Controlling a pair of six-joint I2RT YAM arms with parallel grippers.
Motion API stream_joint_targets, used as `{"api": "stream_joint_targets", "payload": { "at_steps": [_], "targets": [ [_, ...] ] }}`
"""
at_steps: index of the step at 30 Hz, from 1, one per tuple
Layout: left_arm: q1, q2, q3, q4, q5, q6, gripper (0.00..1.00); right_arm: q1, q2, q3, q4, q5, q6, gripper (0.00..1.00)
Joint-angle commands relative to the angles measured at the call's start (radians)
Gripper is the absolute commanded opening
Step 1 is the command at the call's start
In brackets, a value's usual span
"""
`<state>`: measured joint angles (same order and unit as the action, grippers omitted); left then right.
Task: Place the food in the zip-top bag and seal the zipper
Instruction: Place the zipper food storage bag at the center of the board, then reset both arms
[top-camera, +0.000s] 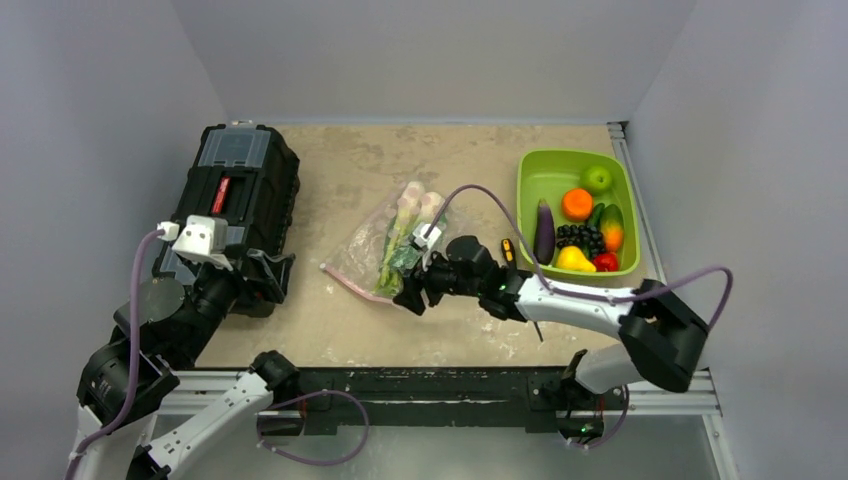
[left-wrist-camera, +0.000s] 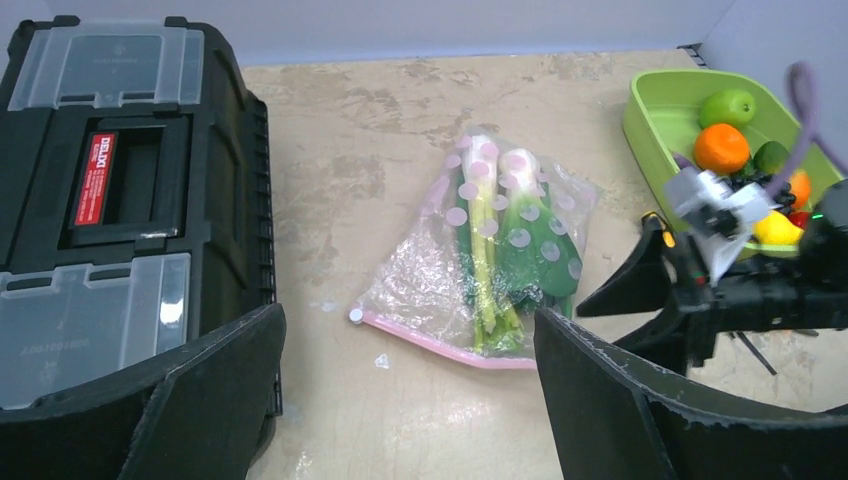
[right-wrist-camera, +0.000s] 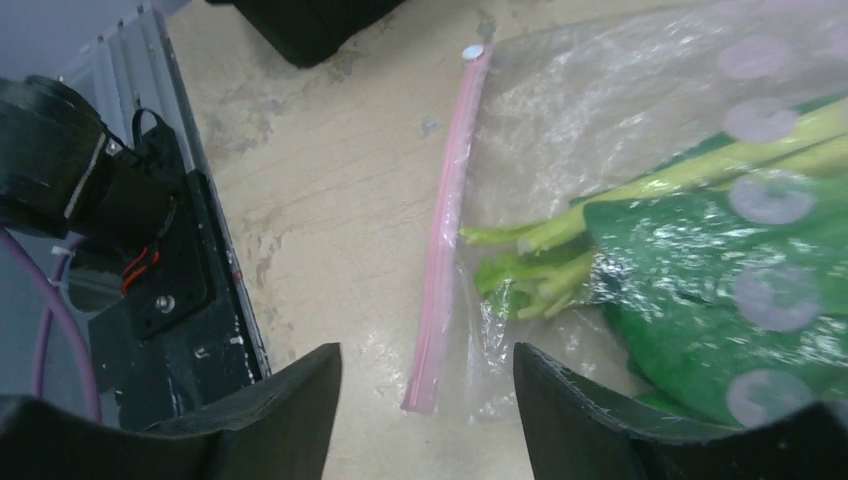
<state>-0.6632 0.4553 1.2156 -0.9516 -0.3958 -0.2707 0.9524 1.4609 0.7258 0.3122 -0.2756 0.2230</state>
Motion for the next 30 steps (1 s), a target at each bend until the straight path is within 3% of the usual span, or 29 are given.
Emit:
{"api": "stream_joint_targets", "payload": {
  "at_steps": [1,5,11,16,21,30],
  "targets": [
    [0.003,-0.011,0.042,-0.002,-0.035,-0.007,0.93,0.002,-0.194,0.115,-0.194,0.217,0.005,0.65],
    [0.001,-0.040,0.054,0.021,-0.060,-0.006,0.93,0.000,-0.320,0.250,-0.404,0.476,0.009,0.76],
    [0.003,-0.085,0.086,0.056,-0.079,0.014,0.93,0.000,-0.504,0.348,-0.536,0.755,-0.013,0.95],
    [0.003,-0.112,0.123,0.055,-0.113,0.038,0.93,0.000,-0.640,0.409,-0.597,0.967,-0.065,0.99],
    [0.003,-0.143,0.128,0.077,-0.156,0.060,0.94,0.000,-0.792,0.419,-0.554,1.129,-0.139,0.99],
    [0.002,-0.128,0.157,0.093,-0.177,0.106,0.94,0.000,-0.873,0.442,-0.535,1.232,-0.157,0.99]
  ]
}}
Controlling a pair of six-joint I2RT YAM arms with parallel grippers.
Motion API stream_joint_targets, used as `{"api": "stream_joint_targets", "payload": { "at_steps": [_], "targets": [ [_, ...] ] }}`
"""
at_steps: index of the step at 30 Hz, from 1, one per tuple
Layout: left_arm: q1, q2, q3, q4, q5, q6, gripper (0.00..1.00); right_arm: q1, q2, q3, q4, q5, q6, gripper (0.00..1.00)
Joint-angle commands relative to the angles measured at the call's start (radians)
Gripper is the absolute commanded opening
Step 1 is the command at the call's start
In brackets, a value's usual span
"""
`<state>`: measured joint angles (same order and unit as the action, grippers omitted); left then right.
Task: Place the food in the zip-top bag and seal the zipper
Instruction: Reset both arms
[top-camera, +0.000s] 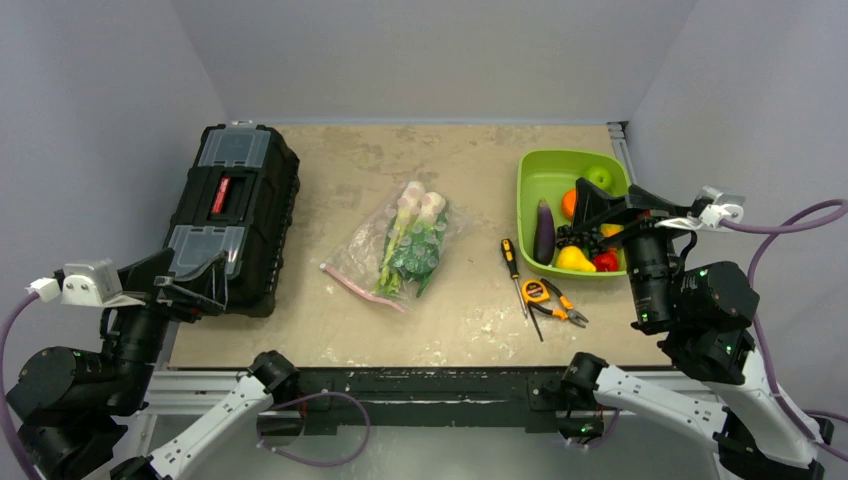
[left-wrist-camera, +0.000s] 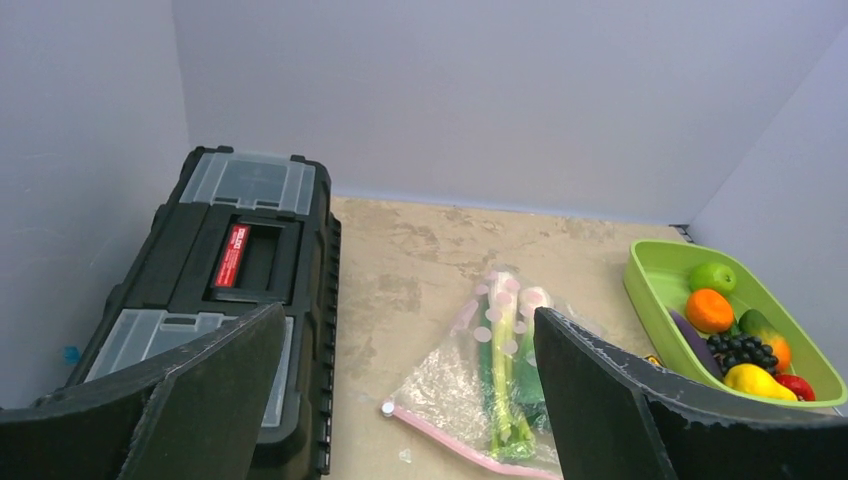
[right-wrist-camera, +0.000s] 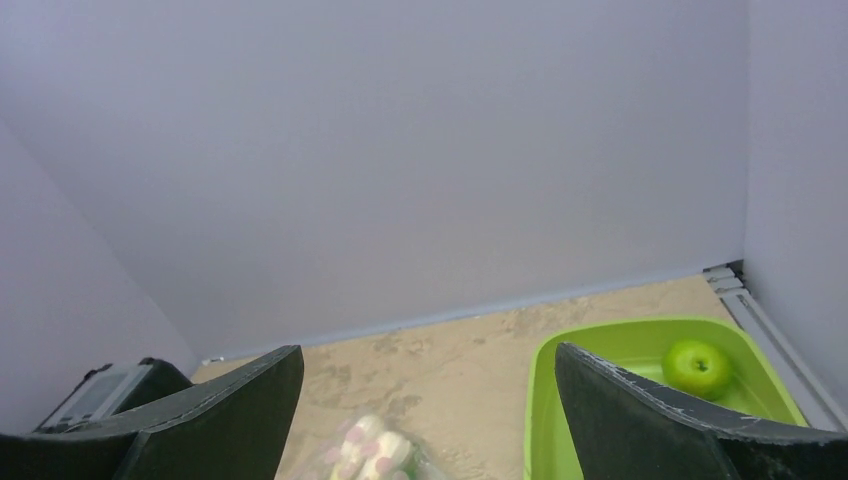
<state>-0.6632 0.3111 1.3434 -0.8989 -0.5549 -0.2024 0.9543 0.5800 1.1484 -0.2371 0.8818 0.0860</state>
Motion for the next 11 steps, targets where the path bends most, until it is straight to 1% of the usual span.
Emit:
{"api": "stream_joint_targets", "payload": {
  "at_steps": [1,4,7,9,11],
  "targets": [
    [0.001,0.017,0.030,0.040,-0.019,0.038,0.94,-0.002,0.008,0.019,0.015,0.077,-0.020,0.99],
    [0.002,0.019,0.027,0.042,-0.017,0.040,0.94,-0.002,0.010,0.020,0.028,0.075,-0.019,0.99],
    [0.002,0.019,0.025,0.039,-0.020,0.040,0.94,-0.001,-0.001,0.013,0.038,0.037,-0.005,0.99],
    [0.001,0.016,0.023,0.040,-0.022,0.037,0.94,-0.002,0.002,-0.016,0.128,0.059,-0.055,0.99],
    [0.001,0.013,0.023,0.040,-0.021,0.033,0.94,-0.001,0.028,0.011,0.063,0.057,-0.027,0.99]
  ]
}}
